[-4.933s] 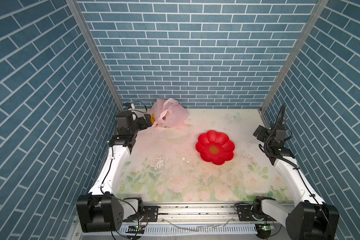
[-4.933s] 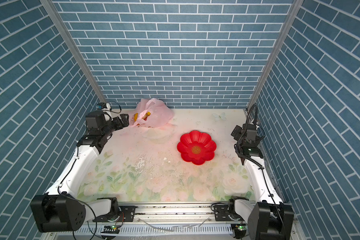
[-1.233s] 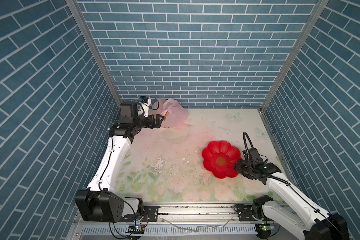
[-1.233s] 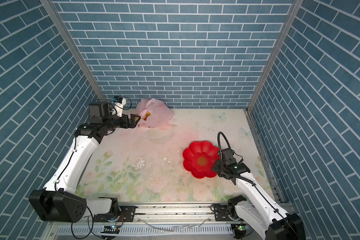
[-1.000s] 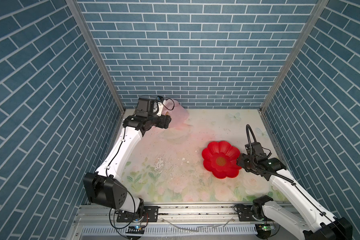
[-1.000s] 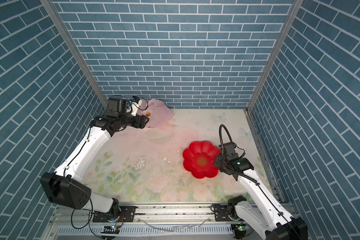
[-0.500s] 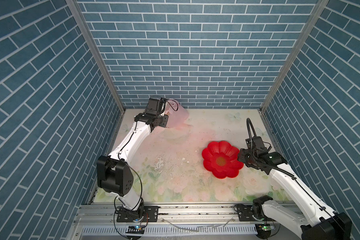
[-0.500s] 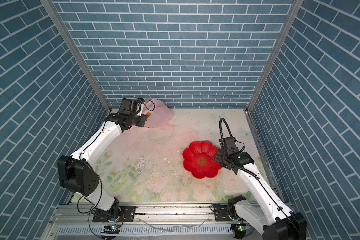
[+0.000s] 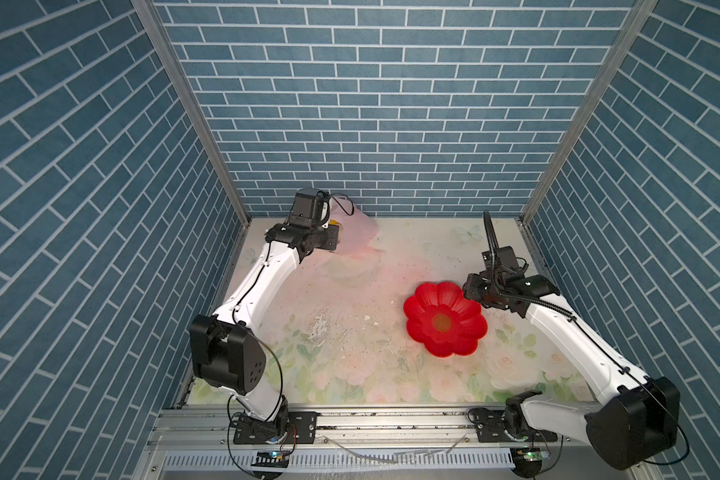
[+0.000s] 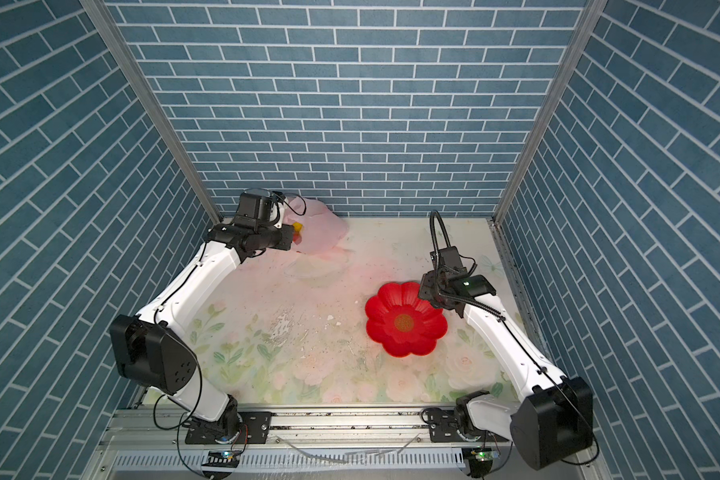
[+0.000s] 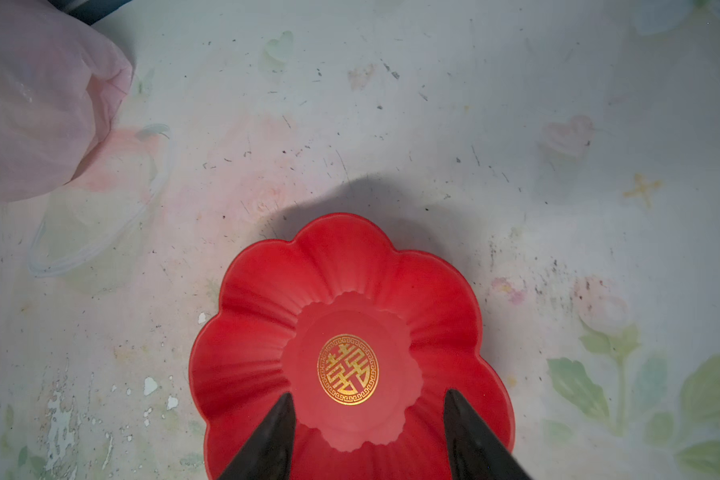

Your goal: Take the fake fruits out of the plastic bag

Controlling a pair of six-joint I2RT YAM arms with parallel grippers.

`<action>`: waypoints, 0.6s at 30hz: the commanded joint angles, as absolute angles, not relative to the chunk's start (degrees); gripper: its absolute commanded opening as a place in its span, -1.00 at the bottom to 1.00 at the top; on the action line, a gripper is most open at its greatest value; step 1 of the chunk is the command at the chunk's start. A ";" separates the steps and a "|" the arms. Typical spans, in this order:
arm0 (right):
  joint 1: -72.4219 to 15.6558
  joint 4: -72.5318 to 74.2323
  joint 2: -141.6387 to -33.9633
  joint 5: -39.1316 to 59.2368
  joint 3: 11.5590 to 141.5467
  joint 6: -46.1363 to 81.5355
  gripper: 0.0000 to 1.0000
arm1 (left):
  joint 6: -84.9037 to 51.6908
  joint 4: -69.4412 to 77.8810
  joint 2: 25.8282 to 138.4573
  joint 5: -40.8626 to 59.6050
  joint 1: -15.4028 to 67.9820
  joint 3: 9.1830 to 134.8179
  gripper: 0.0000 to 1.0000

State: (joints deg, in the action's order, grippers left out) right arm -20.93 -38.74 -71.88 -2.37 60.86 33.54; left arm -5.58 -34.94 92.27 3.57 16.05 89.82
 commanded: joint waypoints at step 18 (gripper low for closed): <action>-20.74 -29.06 -81.20 9.59 65.40 26.68 0.13 | -31.53 -36.68 74.90 -4.08 33.90 77.15 -1.00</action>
State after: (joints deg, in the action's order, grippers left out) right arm -20.93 -30.50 -82.94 7.86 66.04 29.04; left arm -27.68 -35.44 76.62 0.60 31.18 78.61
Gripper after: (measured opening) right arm 0.566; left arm 0.047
